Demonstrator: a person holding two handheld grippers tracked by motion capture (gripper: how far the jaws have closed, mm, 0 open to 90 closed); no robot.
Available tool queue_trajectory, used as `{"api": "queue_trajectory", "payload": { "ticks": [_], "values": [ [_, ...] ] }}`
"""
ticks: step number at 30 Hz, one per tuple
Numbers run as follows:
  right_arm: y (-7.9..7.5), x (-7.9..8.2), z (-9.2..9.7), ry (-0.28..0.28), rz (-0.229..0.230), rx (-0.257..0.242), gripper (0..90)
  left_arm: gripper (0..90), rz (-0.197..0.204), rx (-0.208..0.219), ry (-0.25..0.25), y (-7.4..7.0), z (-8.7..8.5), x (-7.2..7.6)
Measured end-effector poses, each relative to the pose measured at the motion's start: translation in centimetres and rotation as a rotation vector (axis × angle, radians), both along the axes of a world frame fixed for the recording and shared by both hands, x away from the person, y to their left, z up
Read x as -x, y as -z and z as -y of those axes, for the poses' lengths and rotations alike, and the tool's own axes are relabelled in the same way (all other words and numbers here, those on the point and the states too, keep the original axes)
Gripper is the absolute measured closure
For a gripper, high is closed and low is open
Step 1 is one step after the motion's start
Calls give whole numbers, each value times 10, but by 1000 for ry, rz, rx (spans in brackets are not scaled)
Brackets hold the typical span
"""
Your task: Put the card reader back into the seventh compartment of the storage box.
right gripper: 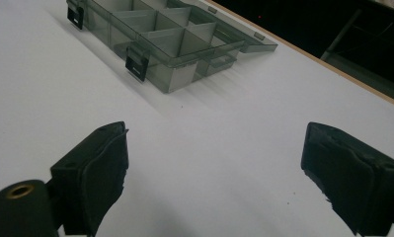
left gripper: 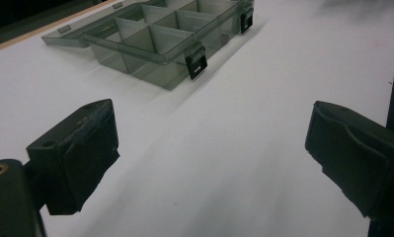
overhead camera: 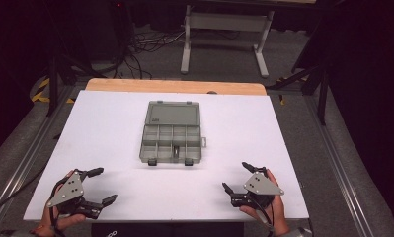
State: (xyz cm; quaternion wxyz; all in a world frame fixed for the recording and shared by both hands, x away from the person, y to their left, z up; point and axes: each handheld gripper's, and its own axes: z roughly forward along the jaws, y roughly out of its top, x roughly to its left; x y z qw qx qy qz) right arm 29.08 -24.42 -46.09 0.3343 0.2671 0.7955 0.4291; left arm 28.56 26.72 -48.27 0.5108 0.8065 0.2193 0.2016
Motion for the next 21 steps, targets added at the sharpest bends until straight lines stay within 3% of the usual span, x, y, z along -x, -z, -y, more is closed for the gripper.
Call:
{"api": "queue_trajectory", "payload": {
  "ticks": [4, 21],
  "values": [
    [-2, 2, 1, 13, 30, -8, 120, 69, -1, 0, 1, 0, 0, 0],
    [-5, 3, 6, 48, 66, -23, 122, 69, -5, 10, -8, 0, -1, -2]
  ]
}}
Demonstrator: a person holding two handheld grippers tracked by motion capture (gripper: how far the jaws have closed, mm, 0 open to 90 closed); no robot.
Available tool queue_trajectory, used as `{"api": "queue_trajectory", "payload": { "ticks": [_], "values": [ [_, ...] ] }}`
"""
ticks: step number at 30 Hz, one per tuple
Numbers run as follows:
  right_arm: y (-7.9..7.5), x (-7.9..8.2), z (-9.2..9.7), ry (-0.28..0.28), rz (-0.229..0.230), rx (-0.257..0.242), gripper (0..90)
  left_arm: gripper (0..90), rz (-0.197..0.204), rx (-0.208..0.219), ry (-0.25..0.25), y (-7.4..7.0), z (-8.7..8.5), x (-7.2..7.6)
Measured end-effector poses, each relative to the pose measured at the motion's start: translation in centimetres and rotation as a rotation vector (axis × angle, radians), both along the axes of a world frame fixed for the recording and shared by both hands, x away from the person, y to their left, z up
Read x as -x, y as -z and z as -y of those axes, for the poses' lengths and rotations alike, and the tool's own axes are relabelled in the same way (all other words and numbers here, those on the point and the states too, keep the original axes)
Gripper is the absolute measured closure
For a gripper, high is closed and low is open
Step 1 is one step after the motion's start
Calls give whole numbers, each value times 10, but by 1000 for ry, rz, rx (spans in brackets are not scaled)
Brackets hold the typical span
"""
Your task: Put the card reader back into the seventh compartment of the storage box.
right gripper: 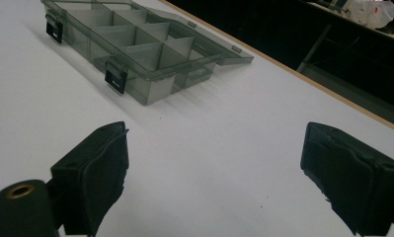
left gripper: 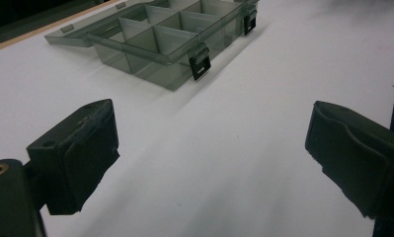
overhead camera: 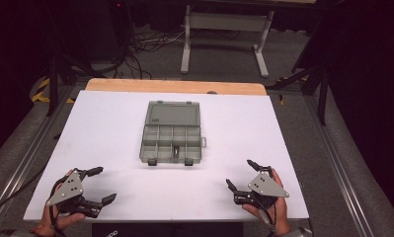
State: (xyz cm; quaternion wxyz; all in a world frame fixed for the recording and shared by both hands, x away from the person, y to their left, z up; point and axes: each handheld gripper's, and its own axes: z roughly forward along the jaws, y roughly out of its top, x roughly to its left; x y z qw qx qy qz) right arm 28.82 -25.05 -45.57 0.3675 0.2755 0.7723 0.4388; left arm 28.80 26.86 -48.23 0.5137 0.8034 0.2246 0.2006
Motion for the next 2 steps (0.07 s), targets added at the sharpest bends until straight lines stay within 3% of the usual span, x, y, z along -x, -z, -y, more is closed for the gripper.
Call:
{"api": "queue_trajectory", "payload": {
  "ticks": [2],
  "values": [
    [0, 0, 0, 3, 4, 2, 122, 69, 1, -1, -2, -1, 0, -1]
  ]
}}
